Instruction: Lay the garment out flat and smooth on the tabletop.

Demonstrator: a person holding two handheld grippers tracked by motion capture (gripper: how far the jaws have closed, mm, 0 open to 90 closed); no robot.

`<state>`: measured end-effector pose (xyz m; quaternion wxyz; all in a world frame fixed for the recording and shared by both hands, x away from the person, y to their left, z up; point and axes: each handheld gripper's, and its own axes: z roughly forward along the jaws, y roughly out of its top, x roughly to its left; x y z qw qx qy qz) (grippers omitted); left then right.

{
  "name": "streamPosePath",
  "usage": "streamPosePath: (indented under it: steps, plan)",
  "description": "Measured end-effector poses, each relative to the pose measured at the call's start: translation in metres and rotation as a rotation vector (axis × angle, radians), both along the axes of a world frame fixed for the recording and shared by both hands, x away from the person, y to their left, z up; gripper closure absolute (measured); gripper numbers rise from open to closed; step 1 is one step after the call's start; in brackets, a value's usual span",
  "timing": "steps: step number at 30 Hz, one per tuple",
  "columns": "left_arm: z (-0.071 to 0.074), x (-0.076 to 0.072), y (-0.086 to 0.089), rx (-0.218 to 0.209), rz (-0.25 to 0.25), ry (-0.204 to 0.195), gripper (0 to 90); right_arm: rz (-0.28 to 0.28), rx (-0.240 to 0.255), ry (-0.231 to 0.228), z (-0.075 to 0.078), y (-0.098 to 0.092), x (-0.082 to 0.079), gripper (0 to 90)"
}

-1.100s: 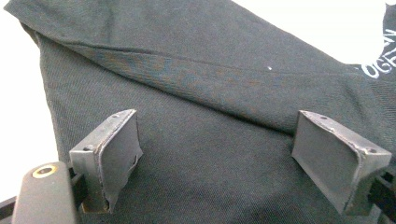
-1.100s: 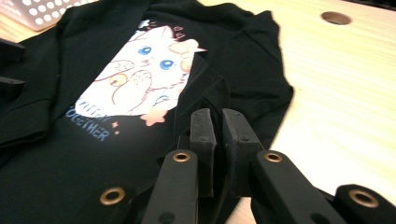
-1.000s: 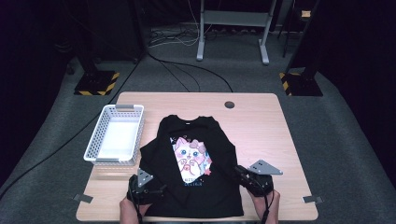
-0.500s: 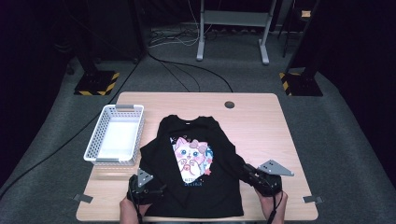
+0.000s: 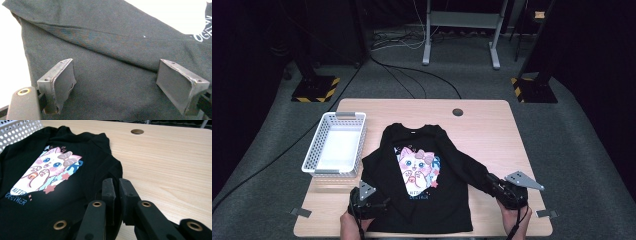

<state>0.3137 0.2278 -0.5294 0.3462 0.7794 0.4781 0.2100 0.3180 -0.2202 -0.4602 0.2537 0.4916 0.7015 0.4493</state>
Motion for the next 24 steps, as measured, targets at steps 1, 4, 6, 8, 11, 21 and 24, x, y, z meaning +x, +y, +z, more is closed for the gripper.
streamPosePath:
  steps: [1, 4, 6, 8, 11, 21, 24]
  plan:
    - [0.0, 0.0, 0.0, -0.001, 0.0, -0.001, 15.2, -0.009, 0.003, 0.0, -0.001, -0.002, 0.0, 83.1]
    - [0.0, 0.0, 0.0, 0.0, 0.0, 0.0, 15.2, -0.035, 0.009, 0.01, -0.005, -0.009, 0.0, 83.1]
    - [0.0, 0.0, 0.0, -0.001, 0.0, -0.001, 15.2, -0.049, 0.018, 0.021, -0.008, -0.013, 0.0, 83.0]
    - [0.0, 0.0, 0.0, -0.001, 0.0, -0.001, 15.2, -0.063, 0.021, 0.027, -0.011, -0.017, 0.001, 83.0]
    - [0.0, 0.0, 0.0, -0.001, 0.0, -0.001, 15.2, -0.087, 0.028, 0.041, -0.018, -0.023, 0.002, 82.8]
    - [0.0, 0.0, 0.0, 0.0, 0.001, 0.0, 15.2, -0.14, 0.042, 0.086, -0.038, -0.039, 0.007, 82.3]
    - [0.0, 0.0, 0.0, -0.002, 0.0, -0.001, 15.2, -0.158, 0.047, 0.095, -0.042, -0.047, 0.01, 82.1]
